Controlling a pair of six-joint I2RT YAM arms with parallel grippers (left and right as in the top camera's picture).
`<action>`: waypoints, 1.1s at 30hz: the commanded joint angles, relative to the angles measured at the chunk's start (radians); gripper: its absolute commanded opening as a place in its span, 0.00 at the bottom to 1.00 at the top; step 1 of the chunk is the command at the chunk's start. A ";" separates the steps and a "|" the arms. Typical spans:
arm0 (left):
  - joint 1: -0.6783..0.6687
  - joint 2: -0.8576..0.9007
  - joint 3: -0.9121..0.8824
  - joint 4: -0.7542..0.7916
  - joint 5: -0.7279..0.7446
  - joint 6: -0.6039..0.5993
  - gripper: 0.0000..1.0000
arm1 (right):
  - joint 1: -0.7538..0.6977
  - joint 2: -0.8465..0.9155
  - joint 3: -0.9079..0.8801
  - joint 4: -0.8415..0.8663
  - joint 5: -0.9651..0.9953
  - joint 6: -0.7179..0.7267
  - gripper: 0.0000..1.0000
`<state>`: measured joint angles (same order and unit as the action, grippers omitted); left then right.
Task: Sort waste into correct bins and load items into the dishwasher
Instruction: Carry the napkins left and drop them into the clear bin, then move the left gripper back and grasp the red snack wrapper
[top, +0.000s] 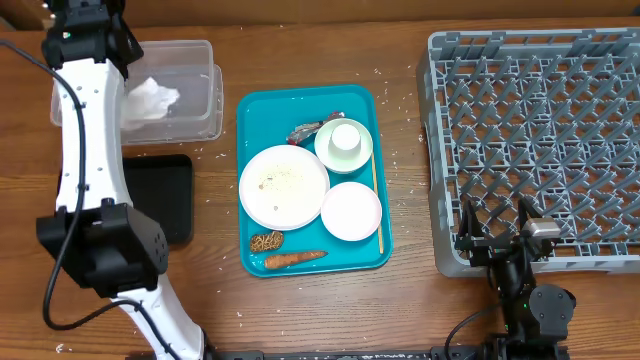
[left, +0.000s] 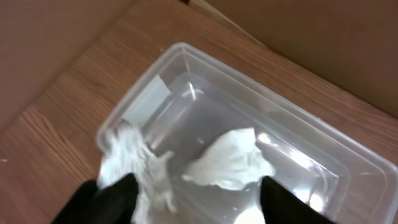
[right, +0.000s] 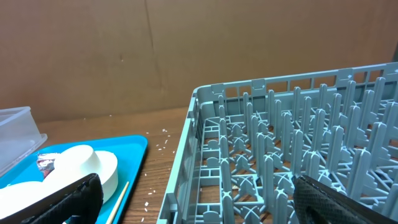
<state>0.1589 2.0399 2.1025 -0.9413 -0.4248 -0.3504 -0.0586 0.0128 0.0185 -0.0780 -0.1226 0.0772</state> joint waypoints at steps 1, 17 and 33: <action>-0.005 0.005 0.009 0.026 0.053 -0.009 0.70 | -0.005 -0.010 -0.010 0.004 0.010 -0.003 1.00; -0.029 -0.006 0.009 -0.057 0.412 0.016 0.64 | -0.005 -0.010 -0.010 0.004 0.010 -0.003 1.00; -0.322 0.013 0.007 -0.316 0.630 0.374 0.76 | -0.005 -0.010 -0.010 0.004 0.010 -0.003 1.00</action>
<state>-0.0914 2.0495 2.1025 -1.2499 0.3344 -0.0635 -0.0586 0.0128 0.0185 -0.0788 -0.1226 0.0780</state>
